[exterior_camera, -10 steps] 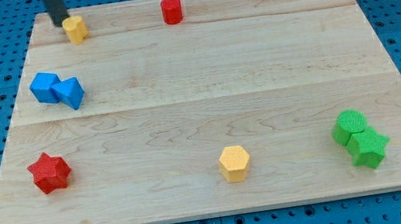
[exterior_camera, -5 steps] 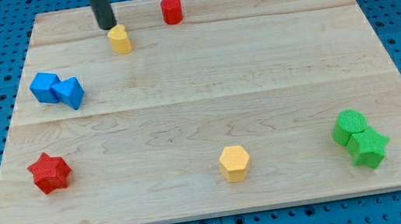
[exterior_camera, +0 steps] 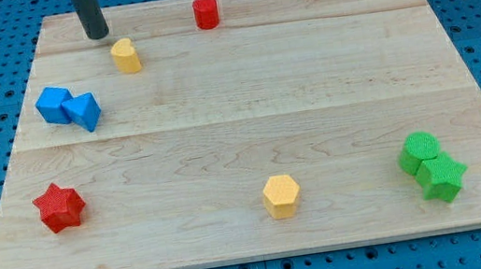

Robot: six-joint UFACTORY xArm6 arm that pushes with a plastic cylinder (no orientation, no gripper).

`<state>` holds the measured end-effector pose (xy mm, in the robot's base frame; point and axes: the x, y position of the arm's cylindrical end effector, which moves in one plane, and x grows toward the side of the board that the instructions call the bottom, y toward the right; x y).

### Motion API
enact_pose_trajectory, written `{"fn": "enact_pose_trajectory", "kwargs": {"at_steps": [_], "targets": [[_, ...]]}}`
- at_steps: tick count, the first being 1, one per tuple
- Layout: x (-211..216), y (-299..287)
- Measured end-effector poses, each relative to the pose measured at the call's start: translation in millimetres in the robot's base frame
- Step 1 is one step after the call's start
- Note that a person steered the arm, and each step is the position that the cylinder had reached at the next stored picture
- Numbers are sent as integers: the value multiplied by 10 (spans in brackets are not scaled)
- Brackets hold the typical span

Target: Push the yellow heart closer to the yellow hexagon

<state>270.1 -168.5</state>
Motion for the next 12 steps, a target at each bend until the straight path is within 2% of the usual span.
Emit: {"fn": "enact_pose_trajectory", "kwargs": {"at_steps": [1, 2, 3, 4, 5, 6, 7, 8, 9, 10, 11, 12], "targets": [[444, 626], [578, 820], [-51, 673], [403, 380], [976, 781], [1061, 1432], [593, 1528], [337, 1001], [949, 1061], [1314, 1230], [1134, 1180], [1359, 1045]]}}
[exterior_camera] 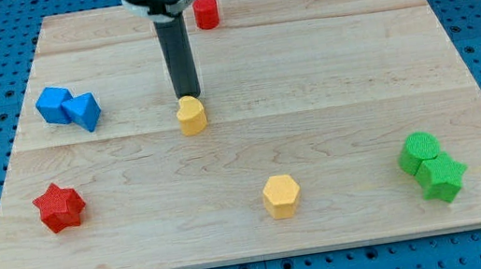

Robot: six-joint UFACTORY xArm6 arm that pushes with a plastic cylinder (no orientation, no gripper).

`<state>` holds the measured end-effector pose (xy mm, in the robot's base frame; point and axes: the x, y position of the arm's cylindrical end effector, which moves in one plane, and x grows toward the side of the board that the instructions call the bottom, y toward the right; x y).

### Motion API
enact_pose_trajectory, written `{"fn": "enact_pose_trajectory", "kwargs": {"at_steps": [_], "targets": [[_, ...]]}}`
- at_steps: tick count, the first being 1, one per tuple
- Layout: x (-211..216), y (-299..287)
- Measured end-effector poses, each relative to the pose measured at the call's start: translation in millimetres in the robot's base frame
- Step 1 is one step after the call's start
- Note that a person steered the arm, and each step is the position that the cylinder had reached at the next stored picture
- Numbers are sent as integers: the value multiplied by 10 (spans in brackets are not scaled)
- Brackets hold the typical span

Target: Push the yellow heart closer to the yellow hexagon

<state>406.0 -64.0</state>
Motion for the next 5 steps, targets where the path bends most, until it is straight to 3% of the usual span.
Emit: {"fn": "enact_pose_trajectory", "kwargs": {"at_steps": [1, 2, 4, 5], "targets": [[376, 40], [401, -226], [943, 768], [984, 685]]}}
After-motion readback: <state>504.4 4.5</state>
